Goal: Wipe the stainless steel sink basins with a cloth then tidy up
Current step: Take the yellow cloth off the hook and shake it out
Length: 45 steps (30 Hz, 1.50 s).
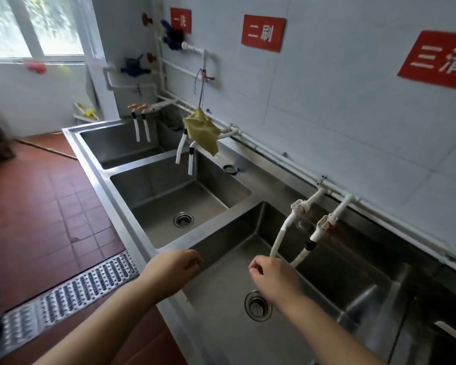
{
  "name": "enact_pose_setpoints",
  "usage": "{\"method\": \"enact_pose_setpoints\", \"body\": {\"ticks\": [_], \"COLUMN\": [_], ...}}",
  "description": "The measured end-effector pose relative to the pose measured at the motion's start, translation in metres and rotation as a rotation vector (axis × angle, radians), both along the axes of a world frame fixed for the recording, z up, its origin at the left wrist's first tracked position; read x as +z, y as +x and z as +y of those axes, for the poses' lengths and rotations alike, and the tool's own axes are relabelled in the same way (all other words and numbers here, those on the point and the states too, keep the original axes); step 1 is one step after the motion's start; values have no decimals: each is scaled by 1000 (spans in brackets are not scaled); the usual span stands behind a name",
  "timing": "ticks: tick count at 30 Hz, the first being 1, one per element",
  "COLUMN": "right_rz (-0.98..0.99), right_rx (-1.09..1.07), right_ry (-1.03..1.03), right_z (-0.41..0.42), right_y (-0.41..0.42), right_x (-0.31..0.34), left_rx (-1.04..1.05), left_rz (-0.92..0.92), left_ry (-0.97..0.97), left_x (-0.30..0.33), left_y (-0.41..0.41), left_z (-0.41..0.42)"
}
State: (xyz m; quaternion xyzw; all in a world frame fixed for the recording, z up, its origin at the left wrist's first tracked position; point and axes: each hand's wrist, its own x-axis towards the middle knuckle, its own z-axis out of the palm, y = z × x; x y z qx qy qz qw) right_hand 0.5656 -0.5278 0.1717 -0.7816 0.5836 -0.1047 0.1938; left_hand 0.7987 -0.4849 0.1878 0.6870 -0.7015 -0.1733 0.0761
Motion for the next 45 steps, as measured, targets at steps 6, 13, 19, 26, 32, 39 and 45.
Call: {"method": "enact_pose_setpoints", "body": {"ticks": [6, 13, 19, 26, 32, 39, 45], "right_rz": [32, 58, 39, 43, 36, -78, 17], "right_rx": [71, -27, -100, -178, -224, -275, -340], "right_ry": [5, -15, -9, -102, -214, -473, -519], "right_z": [-58, -139, -208, -277, -352, -456, -504], "right_y": [58, 179, 303, 366, 378, 390, 398], "right_x": [4, -14, -8, 13, 29, 32, 16], "left_rx": [12, -2, -42, -90, -109, -70, -58], "left_rz": [52, 22, -20, -19, -20, -51, -51], "left_ry": [47, -3, 29, -7, 7, 22, 41], "left_x": [-6, -13, -7, -9, -21, -26, -35], "left_y": [57, 184, 304, 372, 391, 413, 416], "left_z": [-54, -134, -193, -266, -315, -368, -398]}}
